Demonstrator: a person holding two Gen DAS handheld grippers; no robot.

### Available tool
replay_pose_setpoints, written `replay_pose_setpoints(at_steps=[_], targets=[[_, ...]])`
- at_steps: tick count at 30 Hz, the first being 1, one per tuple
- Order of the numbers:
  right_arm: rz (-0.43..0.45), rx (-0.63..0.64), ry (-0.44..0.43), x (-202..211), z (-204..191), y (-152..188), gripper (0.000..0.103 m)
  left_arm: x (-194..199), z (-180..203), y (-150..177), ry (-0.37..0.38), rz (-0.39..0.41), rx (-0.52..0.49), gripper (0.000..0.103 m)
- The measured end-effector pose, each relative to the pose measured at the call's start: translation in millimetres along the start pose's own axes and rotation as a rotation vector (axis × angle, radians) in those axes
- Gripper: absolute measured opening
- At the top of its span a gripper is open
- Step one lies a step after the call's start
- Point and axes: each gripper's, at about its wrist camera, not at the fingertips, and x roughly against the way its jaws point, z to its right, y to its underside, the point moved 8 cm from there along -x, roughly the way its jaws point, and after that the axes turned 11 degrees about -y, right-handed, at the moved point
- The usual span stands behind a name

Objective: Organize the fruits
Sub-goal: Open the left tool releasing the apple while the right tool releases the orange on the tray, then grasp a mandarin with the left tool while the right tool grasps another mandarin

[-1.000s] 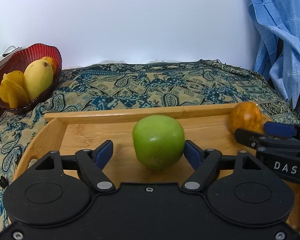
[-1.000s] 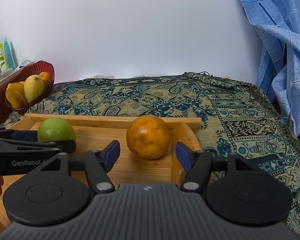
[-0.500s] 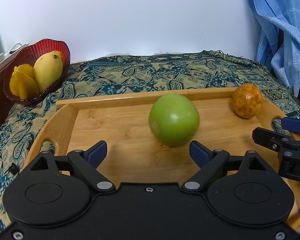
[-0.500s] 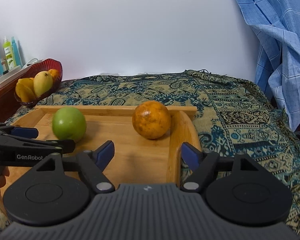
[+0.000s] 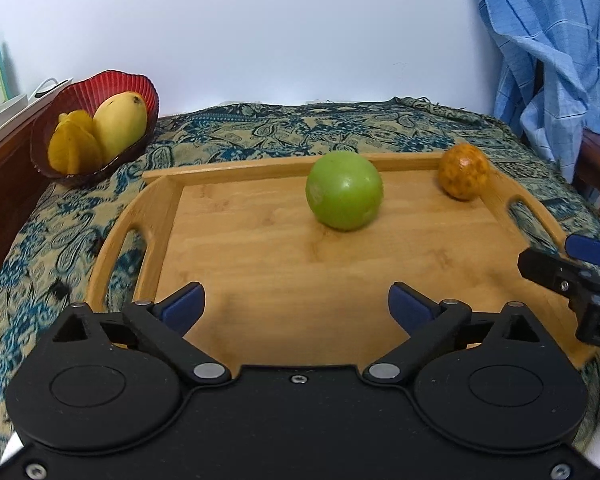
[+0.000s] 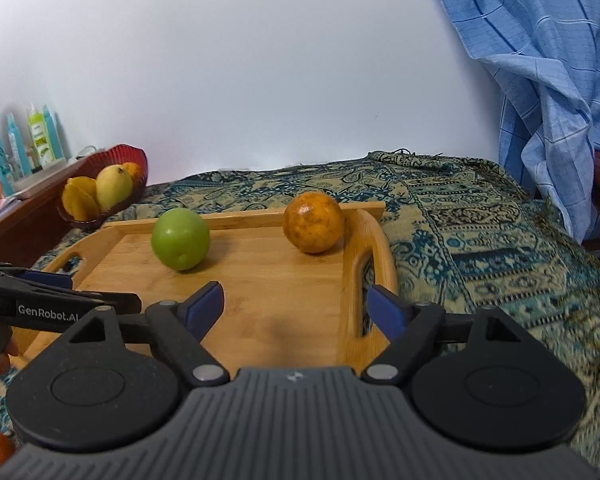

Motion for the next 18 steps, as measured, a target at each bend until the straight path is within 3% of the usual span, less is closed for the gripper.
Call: replay_pose_setpoints(at_steps=[5, 18], targets=[[0.051, 0.037, -0.011, 29.8, -11.0, 17.2, 0.093, 24.6, -6.9, 20.4, 0.020, 0.004, 0.019, 0.100], [0.172, -0.030, -0.029, 87.5, -40.4, 66.4, 0.099, 85.4, -17.9, 69.5, 0.059, 0.037, 0.032, 0.103]])
